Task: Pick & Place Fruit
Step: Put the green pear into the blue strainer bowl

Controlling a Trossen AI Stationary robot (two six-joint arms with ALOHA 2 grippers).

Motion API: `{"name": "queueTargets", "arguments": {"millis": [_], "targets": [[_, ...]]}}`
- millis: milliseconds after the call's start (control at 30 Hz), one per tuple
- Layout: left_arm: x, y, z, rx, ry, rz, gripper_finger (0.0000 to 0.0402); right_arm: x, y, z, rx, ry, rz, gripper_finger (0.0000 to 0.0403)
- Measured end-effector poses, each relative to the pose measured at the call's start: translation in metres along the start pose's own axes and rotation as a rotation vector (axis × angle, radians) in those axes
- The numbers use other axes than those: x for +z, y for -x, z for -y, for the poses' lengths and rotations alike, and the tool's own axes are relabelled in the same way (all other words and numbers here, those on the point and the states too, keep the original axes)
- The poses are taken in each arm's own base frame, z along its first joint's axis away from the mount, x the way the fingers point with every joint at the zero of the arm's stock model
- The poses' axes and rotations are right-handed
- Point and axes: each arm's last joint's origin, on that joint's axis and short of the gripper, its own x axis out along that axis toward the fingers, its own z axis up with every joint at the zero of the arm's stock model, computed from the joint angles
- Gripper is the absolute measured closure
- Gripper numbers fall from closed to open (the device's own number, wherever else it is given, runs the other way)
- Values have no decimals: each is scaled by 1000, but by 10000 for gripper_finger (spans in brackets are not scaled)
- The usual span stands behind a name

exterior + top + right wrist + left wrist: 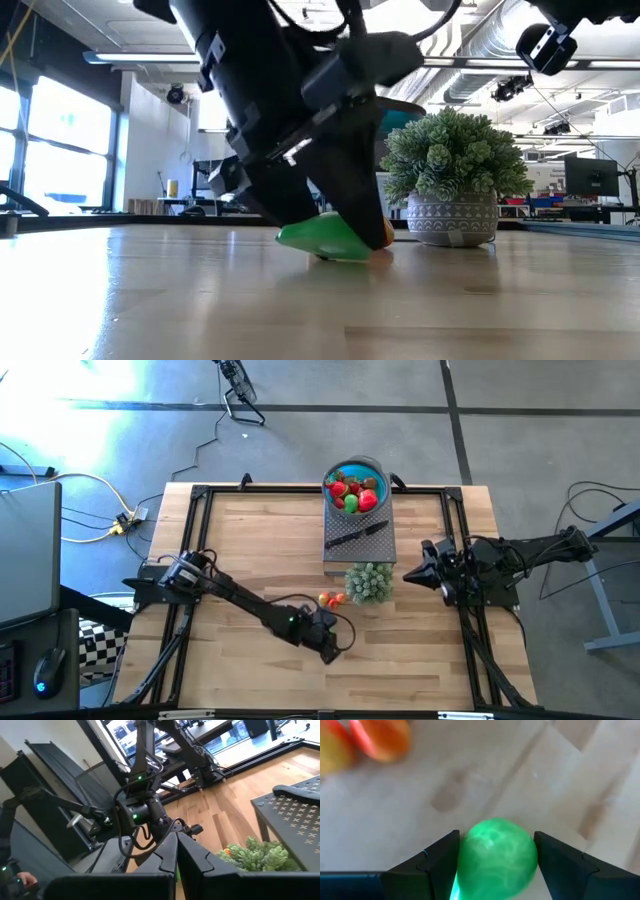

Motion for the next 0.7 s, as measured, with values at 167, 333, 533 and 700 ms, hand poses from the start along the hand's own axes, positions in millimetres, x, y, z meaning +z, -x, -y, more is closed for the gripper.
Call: {"name": "queueTargets", "arguments": {"millis": [167, 333, 533, 700], "targets": [[3, 5, 7, -41, 54, -29, 167, -1, 0, -1, 32, 0, -18, 400], [11, 11, 15, -78, 96, -22, 167, -1, 0, -2, 70, 0, -40, 400], [27, 23, 28, -120, 125, 12, 167, -2, 0, -3, 108, 0, -62, 400], [49, 36, 36, -140, 148, 49, 167, -3, 1, -5, 173, 0, -99, 400]]}}
